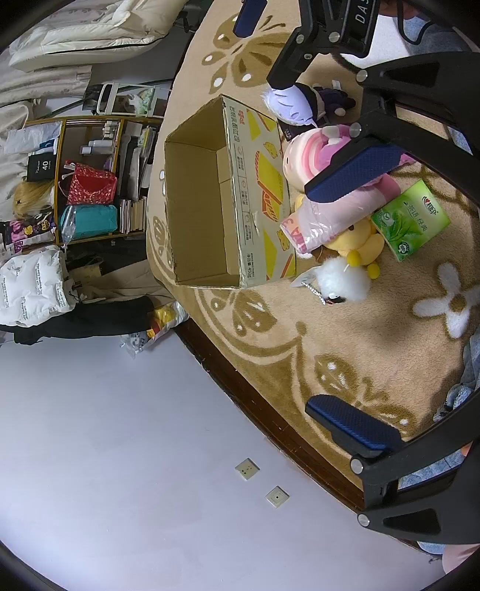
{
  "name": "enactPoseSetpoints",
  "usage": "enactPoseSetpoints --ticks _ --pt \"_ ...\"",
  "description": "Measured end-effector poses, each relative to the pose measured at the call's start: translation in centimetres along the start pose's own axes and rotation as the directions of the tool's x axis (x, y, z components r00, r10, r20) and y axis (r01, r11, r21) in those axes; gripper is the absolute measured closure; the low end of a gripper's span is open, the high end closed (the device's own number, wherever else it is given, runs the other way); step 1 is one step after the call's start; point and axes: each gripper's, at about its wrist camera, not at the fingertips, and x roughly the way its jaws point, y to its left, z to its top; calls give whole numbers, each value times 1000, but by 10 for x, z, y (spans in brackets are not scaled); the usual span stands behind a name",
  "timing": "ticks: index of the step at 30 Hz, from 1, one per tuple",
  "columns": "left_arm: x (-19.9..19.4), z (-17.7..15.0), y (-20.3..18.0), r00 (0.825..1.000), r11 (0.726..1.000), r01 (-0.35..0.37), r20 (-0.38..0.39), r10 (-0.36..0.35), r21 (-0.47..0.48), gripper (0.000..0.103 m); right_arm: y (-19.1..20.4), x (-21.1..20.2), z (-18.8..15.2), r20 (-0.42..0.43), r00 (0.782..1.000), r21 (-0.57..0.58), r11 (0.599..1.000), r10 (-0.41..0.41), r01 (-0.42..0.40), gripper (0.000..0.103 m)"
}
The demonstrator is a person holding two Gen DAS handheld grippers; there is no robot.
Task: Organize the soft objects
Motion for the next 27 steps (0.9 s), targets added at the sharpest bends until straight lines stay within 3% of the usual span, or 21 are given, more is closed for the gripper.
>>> enactPoseSetpoints --ticks 27 --pt "2 0 -1 1000 1000 1 -15 -1 8 0 1 1 1 1 1000 -2 1000 -2 2 0"
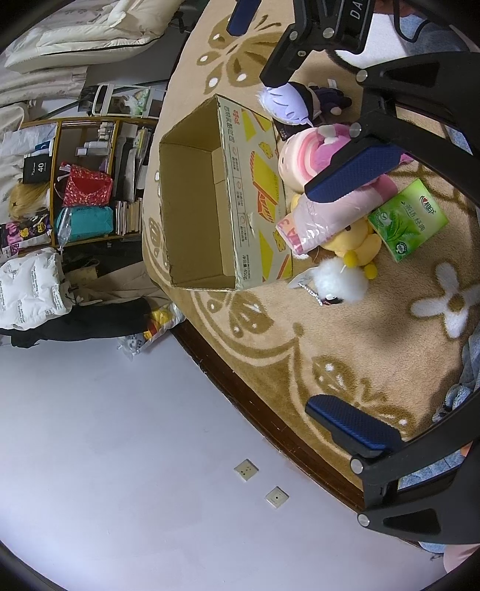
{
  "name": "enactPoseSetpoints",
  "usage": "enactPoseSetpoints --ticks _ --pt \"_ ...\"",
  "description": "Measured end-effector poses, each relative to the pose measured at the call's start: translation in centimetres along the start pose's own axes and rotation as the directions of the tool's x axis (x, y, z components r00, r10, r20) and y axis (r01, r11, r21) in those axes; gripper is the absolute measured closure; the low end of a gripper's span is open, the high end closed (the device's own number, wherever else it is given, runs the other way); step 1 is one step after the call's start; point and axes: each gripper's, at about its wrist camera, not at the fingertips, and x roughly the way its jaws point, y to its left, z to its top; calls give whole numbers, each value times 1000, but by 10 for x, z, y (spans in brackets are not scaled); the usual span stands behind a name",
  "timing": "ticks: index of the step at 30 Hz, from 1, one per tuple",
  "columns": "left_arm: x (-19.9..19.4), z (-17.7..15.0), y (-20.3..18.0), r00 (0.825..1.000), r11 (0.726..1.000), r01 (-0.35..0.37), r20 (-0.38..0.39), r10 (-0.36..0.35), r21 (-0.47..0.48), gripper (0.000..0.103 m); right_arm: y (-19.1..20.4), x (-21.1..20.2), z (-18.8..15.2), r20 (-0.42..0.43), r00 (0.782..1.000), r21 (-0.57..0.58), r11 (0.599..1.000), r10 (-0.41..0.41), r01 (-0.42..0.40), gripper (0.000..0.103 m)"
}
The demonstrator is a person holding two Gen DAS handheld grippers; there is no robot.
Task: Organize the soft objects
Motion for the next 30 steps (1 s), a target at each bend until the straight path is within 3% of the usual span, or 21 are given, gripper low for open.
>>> enactPoseSetpoints --ticks 30 --pt "1 1 0 1000 1000 -1 -4 1 2 0 -1 -1 4 6 1000 -1 1000 -4 4 0"
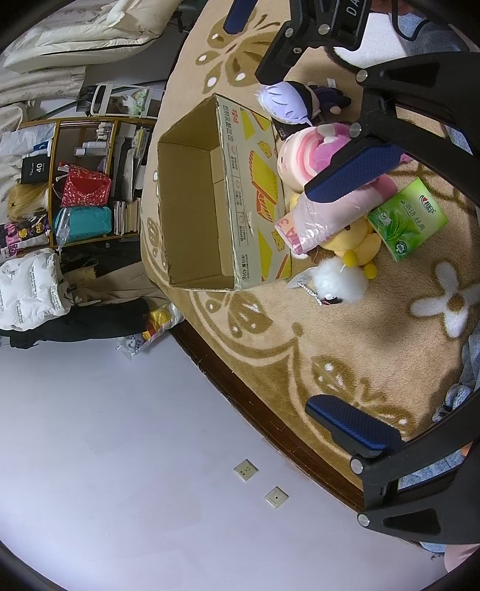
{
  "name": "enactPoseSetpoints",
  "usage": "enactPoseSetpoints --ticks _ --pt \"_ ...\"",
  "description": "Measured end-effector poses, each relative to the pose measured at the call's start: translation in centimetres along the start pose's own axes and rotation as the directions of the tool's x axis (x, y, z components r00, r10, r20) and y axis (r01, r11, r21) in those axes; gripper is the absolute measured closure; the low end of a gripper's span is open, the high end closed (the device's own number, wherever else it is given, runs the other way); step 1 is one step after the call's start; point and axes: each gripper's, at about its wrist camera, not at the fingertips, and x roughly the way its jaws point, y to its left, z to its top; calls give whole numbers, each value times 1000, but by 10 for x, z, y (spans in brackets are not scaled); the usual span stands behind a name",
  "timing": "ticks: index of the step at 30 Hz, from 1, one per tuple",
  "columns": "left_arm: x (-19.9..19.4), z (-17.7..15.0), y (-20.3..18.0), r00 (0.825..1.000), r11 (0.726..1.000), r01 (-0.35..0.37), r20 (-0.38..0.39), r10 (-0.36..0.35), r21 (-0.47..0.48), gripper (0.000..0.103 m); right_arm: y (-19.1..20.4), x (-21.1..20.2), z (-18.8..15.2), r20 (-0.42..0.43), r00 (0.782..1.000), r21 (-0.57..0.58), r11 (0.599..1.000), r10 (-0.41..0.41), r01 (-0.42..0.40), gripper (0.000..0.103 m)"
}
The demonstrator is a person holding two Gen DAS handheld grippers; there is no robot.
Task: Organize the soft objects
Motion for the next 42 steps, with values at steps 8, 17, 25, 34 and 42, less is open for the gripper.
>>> enactPoseSetpoints --ticks 8,17,25,34,42 --pt "2 0 0 1000 1000 2 -9 -2 1 0 -3 2 0 -6 1000 3 1000 -2 2 0" --pt "12 9 15 999 999 24 -41 -26 -45 0 -8 14 1 -36 999 30 1000 -4 5 0" --pt "33 5 8 985 997 69 -156 -74 -39 0 -17 31 0 -89 996 67 998 -11 17 0" --pt "67 -4 -2 949 988 140 -275 -152 -63 0 -29 56 -5 -168 986 110 994 -3 22 0" --pt "94 -17 0 898 976 170 -388 -210 -135 0 -31 81 -14 -245 970 93 995 -3 27 0"
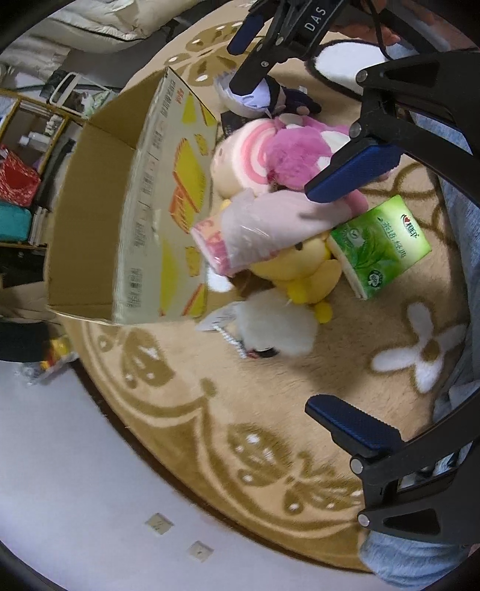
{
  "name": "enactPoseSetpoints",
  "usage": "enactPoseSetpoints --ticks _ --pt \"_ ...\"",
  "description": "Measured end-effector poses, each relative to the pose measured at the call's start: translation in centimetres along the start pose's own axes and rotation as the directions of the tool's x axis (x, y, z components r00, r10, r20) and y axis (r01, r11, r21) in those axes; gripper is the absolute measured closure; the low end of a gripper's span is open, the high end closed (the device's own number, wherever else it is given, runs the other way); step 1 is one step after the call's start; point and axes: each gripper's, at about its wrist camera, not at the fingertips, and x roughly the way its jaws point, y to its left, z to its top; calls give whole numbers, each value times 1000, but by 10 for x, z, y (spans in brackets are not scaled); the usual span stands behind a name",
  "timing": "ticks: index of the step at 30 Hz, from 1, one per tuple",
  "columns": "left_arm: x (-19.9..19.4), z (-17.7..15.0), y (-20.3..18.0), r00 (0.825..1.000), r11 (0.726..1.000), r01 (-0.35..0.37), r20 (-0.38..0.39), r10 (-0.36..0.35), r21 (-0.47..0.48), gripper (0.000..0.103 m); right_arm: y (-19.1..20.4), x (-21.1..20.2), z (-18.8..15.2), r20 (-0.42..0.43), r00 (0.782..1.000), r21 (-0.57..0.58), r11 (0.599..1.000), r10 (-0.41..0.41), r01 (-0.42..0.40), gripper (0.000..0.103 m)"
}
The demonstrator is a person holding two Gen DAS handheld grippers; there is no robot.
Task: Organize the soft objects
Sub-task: 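Grasp the green tissue pack with the left tool while the right tool grasps the white-haired doll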
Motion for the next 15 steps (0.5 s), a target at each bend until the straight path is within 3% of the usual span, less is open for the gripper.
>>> enactPoseSetpoints --ticks 5,15 --pt "11 -3 3 999 1000 -8 -40 8 -9 0 1 10 -1 -30 1000 -12 1000 2 -3 11" --pt "36 -12 -10 989 997 -29 -142 38 67 0 -2 26 -3 -91 996 11 1000 9 -8 14"
